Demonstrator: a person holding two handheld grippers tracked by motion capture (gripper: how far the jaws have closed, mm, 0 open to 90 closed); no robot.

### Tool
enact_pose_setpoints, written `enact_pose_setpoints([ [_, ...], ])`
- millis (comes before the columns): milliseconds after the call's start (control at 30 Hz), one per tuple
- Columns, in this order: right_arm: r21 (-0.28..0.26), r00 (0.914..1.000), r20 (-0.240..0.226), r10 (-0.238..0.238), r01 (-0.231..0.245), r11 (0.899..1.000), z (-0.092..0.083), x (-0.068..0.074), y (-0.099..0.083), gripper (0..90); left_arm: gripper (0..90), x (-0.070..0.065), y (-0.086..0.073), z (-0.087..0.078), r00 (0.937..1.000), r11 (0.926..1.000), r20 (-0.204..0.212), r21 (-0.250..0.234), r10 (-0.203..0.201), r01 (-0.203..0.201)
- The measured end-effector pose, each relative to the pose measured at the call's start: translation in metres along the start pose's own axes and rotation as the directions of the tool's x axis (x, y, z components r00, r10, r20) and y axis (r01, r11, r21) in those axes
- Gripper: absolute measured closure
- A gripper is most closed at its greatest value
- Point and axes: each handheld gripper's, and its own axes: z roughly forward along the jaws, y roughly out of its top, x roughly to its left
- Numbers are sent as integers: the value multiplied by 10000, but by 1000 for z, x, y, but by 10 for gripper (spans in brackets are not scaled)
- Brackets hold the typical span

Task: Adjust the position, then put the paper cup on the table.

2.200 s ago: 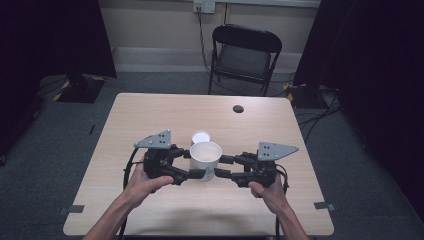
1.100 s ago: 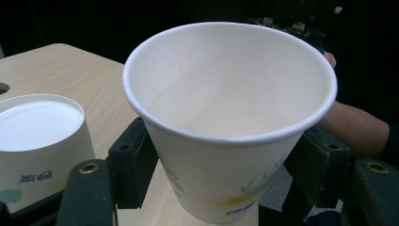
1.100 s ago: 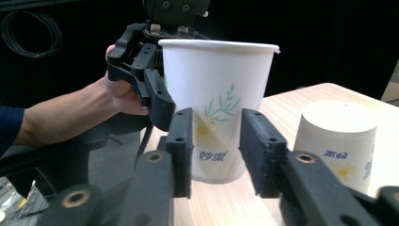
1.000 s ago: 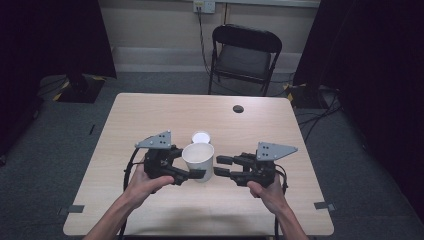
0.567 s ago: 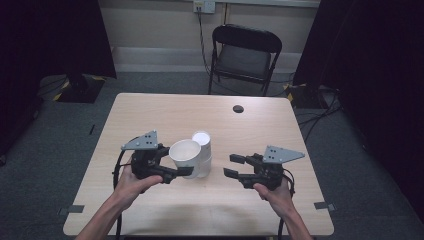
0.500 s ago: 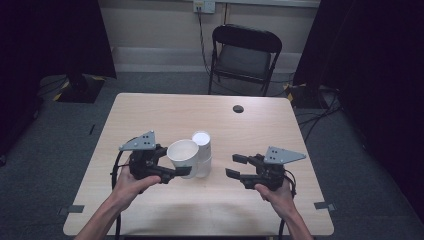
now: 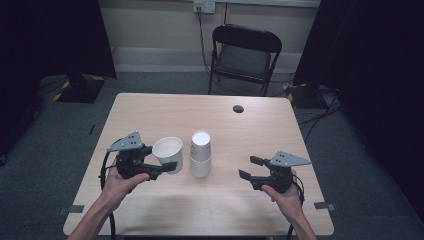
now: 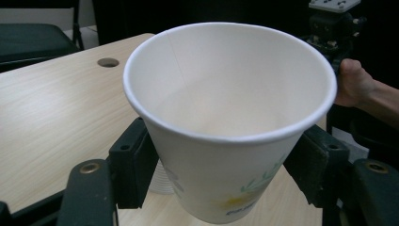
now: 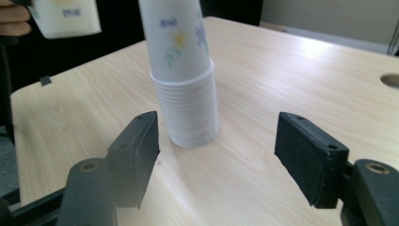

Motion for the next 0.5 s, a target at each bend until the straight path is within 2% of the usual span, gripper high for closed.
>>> enact_pose_setpoints([
  [67,185,9997,221,89,-93,9998,-1,-4,-5,298,319,2,-2,-1,10000,10000,-51,31,-21,21],
  [167,368,9983,507,285,-304,9989,-4,-11,-11,289,319,8,-8,-6,9992,9998,-342,112,-188,192],
  [333,723,9928,1100,482,-564,9958,-8,-23,-23,259,319,19,-15,-12,9969,9991,-693,125,-384,393],
  [500,1112,9799,1814,826,-1039,9883,-8,-36,-37,211,319,30,-22,-18,9916,9980,-1150,163,-586,608],
])
